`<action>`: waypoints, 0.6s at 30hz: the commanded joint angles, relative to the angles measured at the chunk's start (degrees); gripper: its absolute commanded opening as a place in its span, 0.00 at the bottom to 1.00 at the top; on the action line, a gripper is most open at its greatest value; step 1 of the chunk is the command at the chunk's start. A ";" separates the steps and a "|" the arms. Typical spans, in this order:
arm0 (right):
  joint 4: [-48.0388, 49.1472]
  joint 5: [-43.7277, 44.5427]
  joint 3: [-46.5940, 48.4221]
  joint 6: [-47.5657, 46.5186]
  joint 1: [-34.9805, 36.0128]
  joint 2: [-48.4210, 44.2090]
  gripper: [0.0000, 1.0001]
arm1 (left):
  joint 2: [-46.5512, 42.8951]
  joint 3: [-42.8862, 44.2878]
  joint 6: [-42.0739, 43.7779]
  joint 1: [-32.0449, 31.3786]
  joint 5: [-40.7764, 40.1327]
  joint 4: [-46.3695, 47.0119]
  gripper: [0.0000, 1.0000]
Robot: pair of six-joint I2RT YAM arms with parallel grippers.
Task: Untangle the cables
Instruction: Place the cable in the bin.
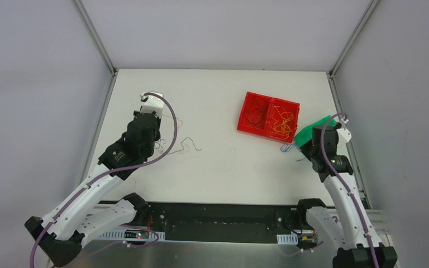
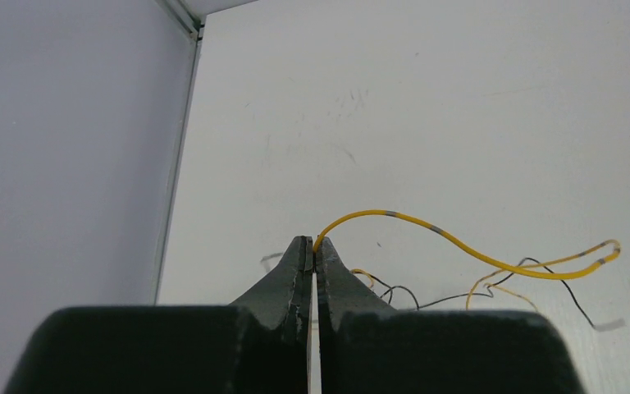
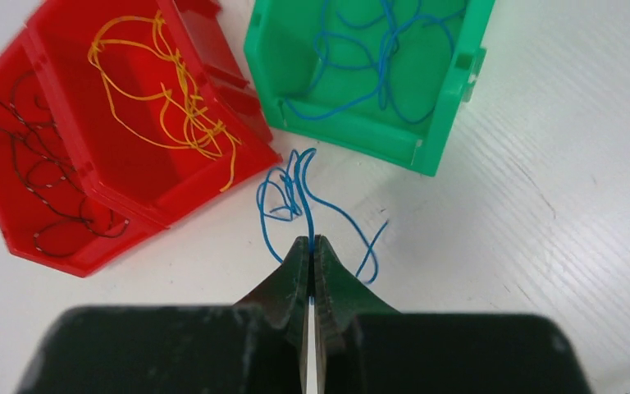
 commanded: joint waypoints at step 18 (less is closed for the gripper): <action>-10.27 8.47 32.22 -6.64 -4.68 7.94 0.00 | -3.01 -2.68 -1.39 0.45 10.87 -0.59 0.00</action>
